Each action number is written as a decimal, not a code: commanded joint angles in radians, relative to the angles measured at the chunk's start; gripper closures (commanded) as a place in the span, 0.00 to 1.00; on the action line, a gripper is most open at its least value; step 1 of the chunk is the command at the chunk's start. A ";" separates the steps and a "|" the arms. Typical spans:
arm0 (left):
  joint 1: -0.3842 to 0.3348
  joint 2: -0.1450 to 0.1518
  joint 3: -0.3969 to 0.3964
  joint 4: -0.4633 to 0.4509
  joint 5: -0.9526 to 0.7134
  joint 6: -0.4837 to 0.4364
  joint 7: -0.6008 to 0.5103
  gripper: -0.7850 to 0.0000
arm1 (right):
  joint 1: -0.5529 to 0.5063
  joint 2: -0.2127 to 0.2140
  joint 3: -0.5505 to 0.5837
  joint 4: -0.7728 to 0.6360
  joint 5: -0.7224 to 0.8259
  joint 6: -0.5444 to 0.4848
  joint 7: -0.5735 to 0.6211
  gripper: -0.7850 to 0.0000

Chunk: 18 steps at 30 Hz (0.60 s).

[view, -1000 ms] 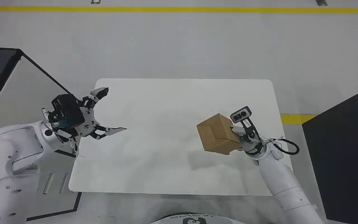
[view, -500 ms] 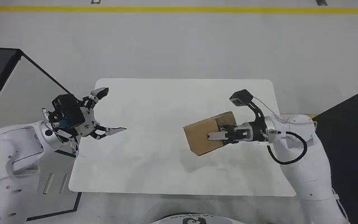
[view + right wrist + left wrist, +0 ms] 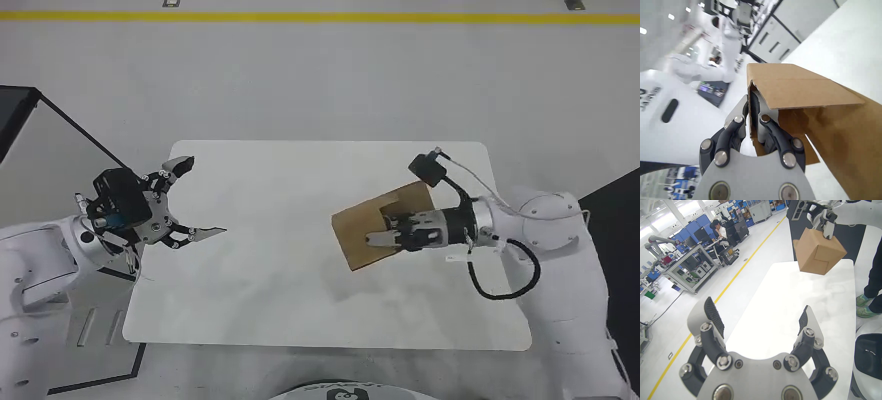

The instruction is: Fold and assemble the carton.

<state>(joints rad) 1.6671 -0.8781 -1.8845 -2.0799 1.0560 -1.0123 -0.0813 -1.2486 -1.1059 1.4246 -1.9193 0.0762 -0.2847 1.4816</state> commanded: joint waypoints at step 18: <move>0.000 0.000 0.000 0.000 0.000 0.000 0.000 0.00 | 0.157 0.010 -0.184 -0.047 -0.506 -0.067 -0.014 1.00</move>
<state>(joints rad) 1.6671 -0.8781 -1.8845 -2.0799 1.0560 -1.0123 -0.0813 -1.0913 -1.0964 1.2408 -1.9659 -0.4295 -0.3514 1.4674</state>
